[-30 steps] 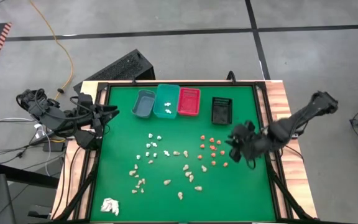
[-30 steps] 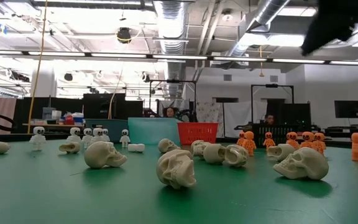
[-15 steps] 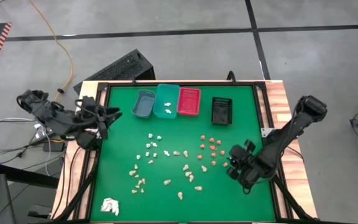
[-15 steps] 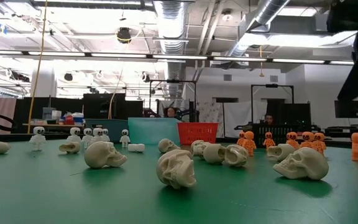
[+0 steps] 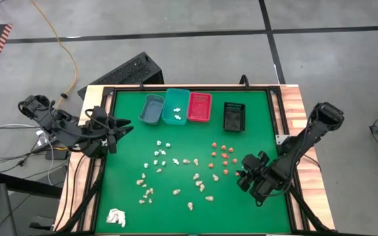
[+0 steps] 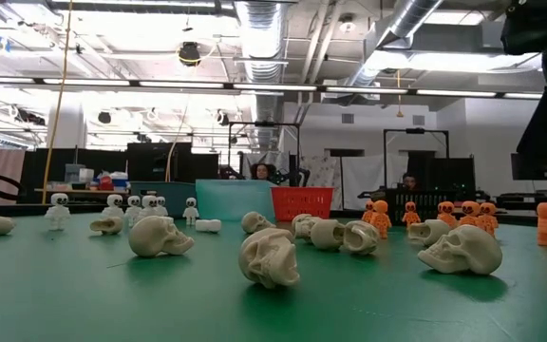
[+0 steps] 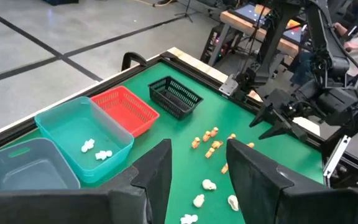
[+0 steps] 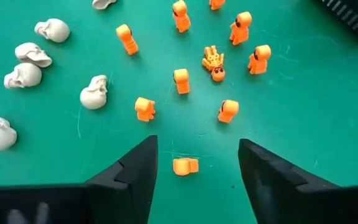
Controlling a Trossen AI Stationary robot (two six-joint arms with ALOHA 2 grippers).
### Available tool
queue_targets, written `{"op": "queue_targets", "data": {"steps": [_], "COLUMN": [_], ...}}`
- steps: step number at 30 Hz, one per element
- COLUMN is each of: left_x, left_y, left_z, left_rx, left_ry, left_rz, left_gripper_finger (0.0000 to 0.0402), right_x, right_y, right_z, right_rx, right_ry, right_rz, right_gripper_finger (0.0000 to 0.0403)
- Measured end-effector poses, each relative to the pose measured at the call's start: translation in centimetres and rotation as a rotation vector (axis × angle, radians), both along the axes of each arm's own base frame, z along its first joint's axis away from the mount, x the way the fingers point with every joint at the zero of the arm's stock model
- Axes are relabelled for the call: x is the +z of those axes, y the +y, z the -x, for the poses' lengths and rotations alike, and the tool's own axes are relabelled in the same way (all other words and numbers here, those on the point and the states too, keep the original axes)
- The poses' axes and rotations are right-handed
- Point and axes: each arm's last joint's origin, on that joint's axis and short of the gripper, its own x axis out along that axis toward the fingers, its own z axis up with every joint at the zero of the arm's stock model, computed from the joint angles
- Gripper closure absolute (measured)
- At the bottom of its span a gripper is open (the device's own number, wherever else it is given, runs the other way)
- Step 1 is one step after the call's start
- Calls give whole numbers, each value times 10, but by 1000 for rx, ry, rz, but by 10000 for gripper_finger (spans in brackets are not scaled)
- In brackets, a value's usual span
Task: Sort Halloween decoration
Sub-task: Put the orange skeleton toy into the black bin
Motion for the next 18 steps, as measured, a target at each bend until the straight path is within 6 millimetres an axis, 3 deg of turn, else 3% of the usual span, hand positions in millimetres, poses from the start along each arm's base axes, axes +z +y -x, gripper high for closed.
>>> {"op": "queue_targets", "data": {"steps": [4, 9, 18], "left_x": [0, -1, -2], "left_y": [0, -1, -2], "left_z": [0, -2, -4], "left_rx": [-1, 10, 37], "left_ry": [5, 7, -8], "left_rz": [-11, -10, 25], "left_gripper_finger": [234, 216, 214], "right_x": [-6, -27, -58], "right_y": [2, 3, 10], "right_z": [-1, -1, 3], "right_rx": [14, -27, -60], "right_ry": [-10, -52, -58], "right_rz": [66, 66, 75], "right_gripper_finger": [173, 180, 181]}}
